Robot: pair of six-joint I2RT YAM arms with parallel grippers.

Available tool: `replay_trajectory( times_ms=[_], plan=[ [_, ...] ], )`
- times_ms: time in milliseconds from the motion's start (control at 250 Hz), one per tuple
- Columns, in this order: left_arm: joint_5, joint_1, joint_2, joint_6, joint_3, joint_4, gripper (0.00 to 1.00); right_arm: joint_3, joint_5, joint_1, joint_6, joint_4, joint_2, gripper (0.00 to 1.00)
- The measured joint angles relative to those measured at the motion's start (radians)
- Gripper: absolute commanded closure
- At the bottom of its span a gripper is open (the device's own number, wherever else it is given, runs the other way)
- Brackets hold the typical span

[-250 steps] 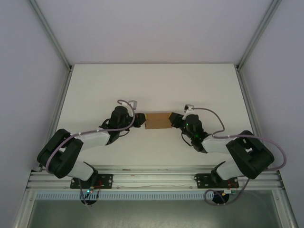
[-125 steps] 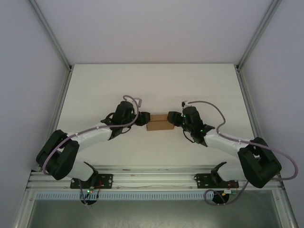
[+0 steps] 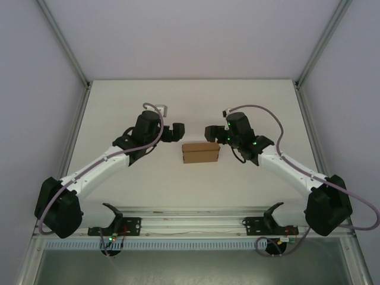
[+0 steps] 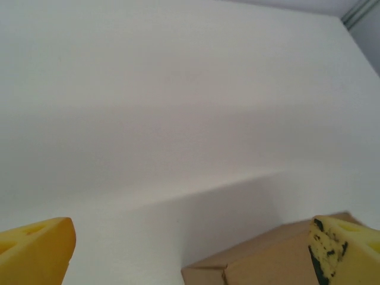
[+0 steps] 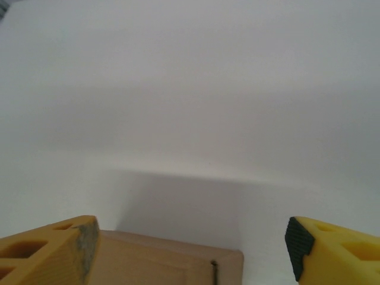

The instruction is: Assemble paper box

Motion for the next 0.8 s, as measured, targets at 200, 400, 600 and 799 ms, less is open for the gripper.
replay_trajectory(
  times_ms=[200, 400, 600, 799],
  plan=[
    [0.159, 0.000, 0.075, -0.023, -0.069, 0.014, 0.20, -0.132, -0.051, -0.070, 0.072, 0.003, -0.025, 0.31],
    [0.272, -0.001, 0.126, -0.055, -0.094, 0.071, 0.28, -0.219, -0.128, -0.070, 0.115, 0.081, -0.060, 0.33],
    [0.328, -0.002, 0.165, -0.095, -0.105, 0.130, 0.37, -0.261, -0.154, -0.070, 0.125, 0.151, -0.069, 0.33],
    [0.377, -0.002, 0.190, -0.138, -0.118, 0.196, 0.41, -0.293, -0.180, -0.071, 0.082, 0.219, -0.069, 0.33]
  ],
)
